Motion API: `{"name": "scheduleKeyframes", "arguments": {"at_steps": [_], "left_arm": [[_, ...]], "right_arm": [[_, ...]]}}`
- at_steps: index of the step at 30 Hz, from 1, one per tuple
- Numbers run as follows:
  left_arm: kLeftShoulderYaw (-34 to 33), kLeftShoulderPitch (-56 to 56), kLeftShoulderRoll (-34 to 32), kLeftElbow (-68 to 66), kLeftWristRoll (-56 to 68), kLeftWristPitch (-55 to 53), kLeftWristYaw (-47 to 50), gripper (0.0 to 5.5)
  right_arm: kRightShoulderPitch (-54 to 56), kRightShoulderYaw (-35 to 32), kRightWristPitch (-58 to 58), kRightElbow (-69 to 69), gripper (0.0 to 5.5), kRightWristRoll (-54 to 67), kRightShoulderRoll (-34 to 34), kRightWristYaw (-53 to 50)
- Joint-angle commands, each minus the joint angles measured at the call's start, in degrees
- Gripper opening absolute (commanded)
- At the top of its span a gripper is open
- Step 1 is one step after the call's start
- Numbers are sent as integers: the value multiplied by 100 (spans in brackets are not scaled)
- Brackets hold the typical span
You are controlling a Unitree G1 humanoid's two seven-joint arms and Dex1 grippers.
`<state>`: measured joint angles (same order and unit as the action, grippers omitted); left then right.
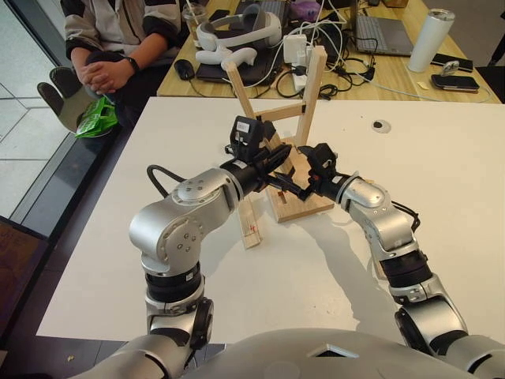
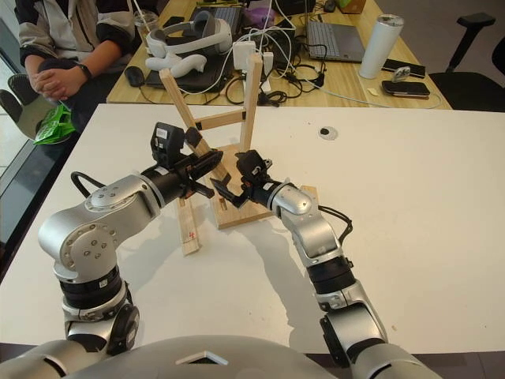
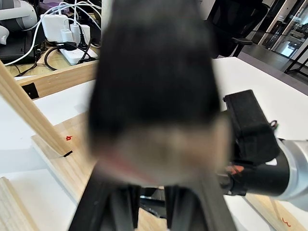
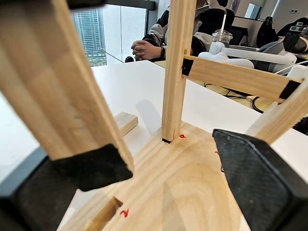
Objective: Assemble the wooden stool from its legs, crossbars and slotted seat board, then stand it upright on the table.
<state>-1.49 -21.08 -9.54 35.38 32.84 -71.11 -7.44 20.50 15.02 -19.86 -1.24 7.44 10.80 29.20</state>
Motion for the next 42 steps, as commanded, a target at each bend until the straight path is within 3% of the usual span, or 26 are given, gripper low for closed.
{"name": "scheduleKeyframes", "arguments": {"at_steps": [1, 4, 9, 17, 24, 31, 42], "left_arm": [[8, 93, -177, -120, -87, -98, -15, 41], [-64, 62, -204, -199, -190, 6, 51, 41], [-225, 307, -324, -228, -976, 379, 766, 41], [48, 1229, 707, 287, -1613, -194, 1794, 41], [-108, 1109, 644, 105, -2051, -6, 1893, 41], [-41, 1133, 1014, -3, -2262, -21, 1909, 41], [-619, 959, 1452, -217, -2363, -963, 1868, 41]], "right_arm": [[90, -196, 59, 87, 453, -79, 76, -113], [-41, -207, 5, 268, 453, -51, -34, -228], [-349, -962, -70, 770, 453, -82, -441, -1449], [-835, -1674, -301, 1601, 453, -4, -1136, -2848], [-1204, -1486, -237, 2029, 453, -122, -1635, -3382], [-1184, -1345, -292, 1973, 453, -93, -1691, -3478], [-979, -1458, -370, 1879, 453, -19, -1652, -3608]]}}
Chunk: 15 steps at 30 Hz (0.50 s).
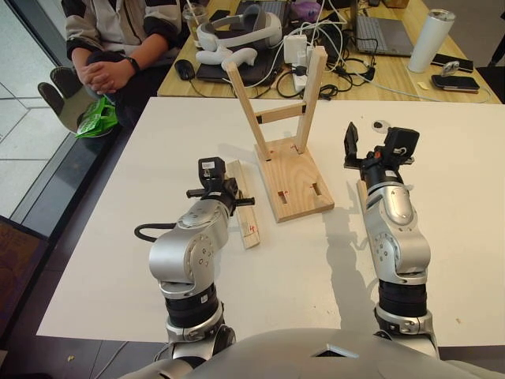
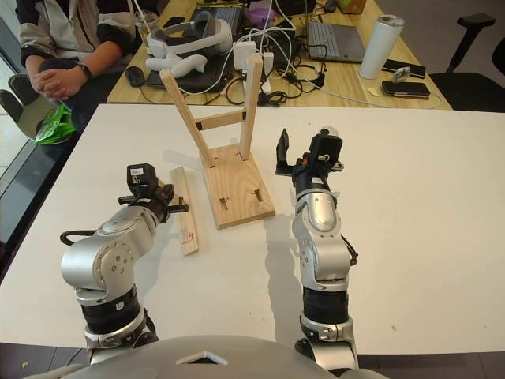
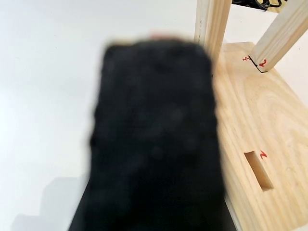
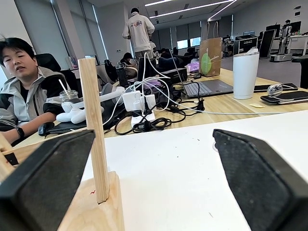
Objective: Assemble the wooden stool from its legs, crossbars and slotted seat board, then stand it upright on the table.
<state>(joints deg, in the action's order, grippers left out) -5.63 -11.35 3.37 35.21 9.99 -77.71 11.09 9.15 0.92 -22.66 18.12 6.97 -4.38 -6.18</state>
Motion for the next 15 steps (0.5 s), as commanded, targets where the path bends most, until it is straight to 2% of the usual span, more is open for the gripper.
{"name": "scheduleKeyframes", "arguments": {"at_steps": [1, 10, 15], "left_arm": [[-291, -31, 223, -237, -87, -340, 12, 41], [-850, -854, 350, -446, -149, -400, 26, 41], [-986, -839, 482, -309, -184, -530, -31, 41]], "right_arm": [[176, -45, -92, -73, 453, 33, -129, -71], [221, -37, -90, -109, 453, 15, -88, -92], [136, 9, -41, -120, 453, -2, -93, -76]]}}
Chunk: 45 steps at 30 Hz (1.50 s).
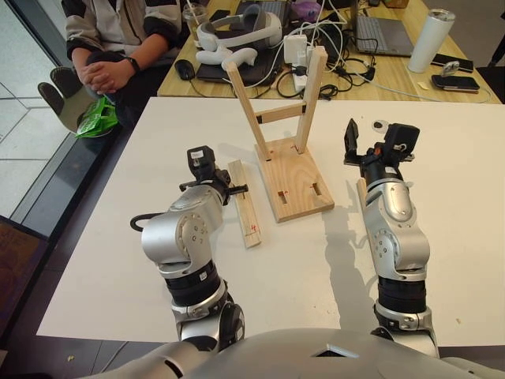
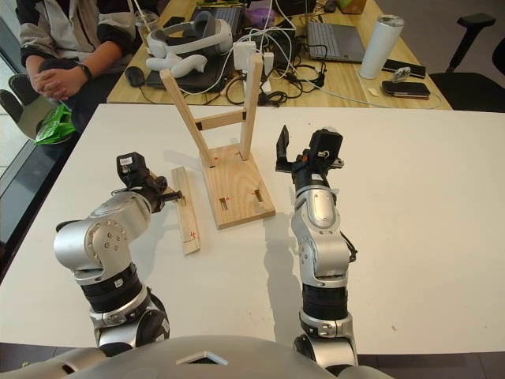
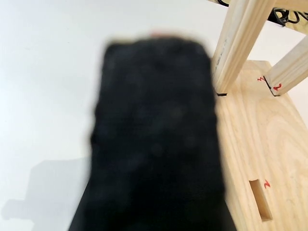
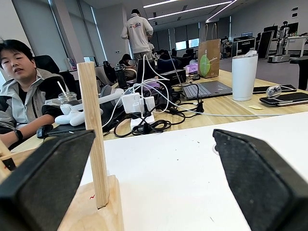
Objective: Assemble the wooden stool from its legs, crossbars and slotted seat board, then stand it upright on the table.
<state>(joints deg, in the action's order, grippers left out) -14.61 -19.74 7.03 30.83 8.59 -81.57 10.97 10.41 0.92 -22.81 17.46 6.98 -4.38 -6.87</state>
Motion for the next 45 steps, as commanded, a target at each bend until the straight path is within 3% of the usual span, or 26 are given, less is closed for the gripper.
{"name": "scheduleKeyframes", "arguments": {"at_steps": [1, 12, 18, 22, 26, 45], "left_arm": [[-152, -7, 186, 152, -36, -223, -28, 41], [-751, 17, 1036, 104, 52, -548, -1, 41], [-237, -66, 701, 226, 142, 100, 6, 41], [-25, 310, 1006, 249, 372, 192, -58, 41], [301, 586, 827, 118, 363, 240, 16, 41], [900, 1179, 268, 28, 227, 62, 174, 41]], "right_arm": [[7, 13, -19, -61, 453, -5, -87, 1], [100, 25, 51, -239, 453, -13, -41, 117], [98, 46, 77, -272, 453, -22, -64, 143], [119, 48, 63, -282, 453, -18, -61, 145], [102, 52, 44, -258, 453, -13, -63, 146], [38, 17, -37, -146, 453, -17, -54, 101]]}}
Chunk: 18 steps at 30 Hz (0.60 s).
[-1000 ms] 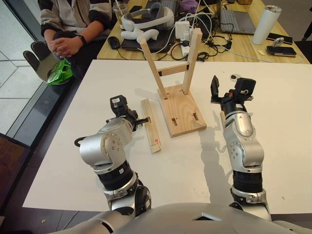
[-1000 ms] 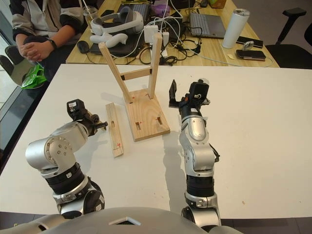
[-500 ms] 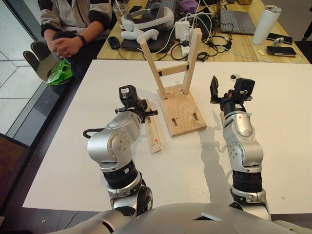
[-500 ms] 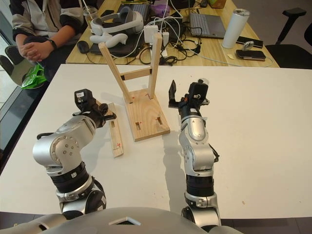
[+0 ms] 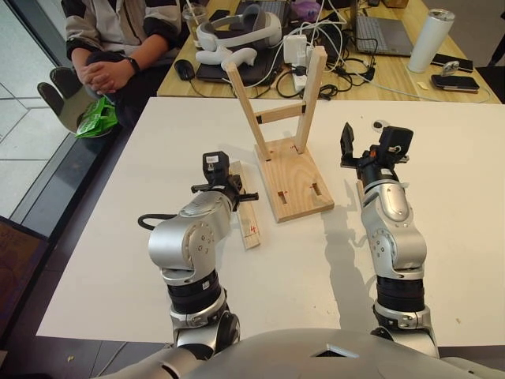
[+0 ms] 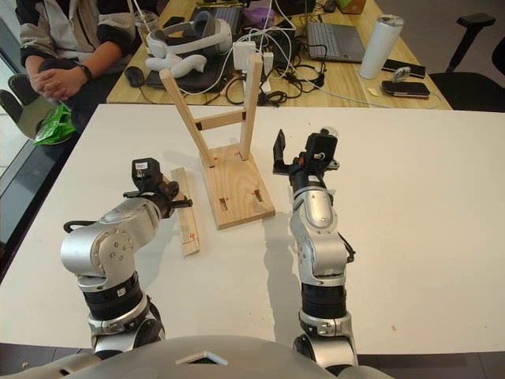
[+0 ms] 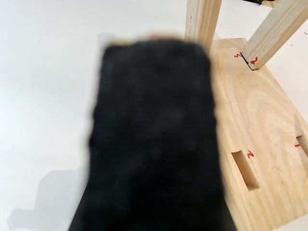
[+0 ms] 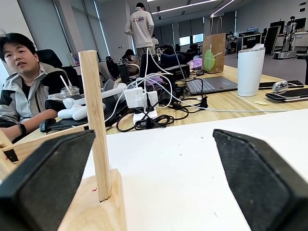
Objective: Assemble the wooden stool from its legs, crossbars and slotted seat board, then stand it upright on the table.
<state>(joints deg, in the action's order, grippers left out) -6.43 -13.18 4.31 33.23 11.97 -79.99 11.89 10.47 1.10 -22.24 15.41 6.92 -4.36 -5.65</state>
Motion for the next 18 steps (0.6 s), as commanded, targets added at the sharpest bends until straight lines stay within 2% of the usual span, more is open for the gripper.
{"name": "scheduleKeyframes", "arguments": {"at_steps": [1, 9, 18], "left_arm": [[107, 548, 519, -226, -113, -71, 83, 41], [-7, 299, 413, -190, -131, 132, 132, 41], [397, 443, -15, -277, -175, -170, -62, 41]], "right_arm": [[33, -1, -96, 59, 453, -12, -56, -22], [5, 9, -87, 72, 453, -29, -72, -43], [5, 20, -75, 68, 453, -58, -77, -66]]}}
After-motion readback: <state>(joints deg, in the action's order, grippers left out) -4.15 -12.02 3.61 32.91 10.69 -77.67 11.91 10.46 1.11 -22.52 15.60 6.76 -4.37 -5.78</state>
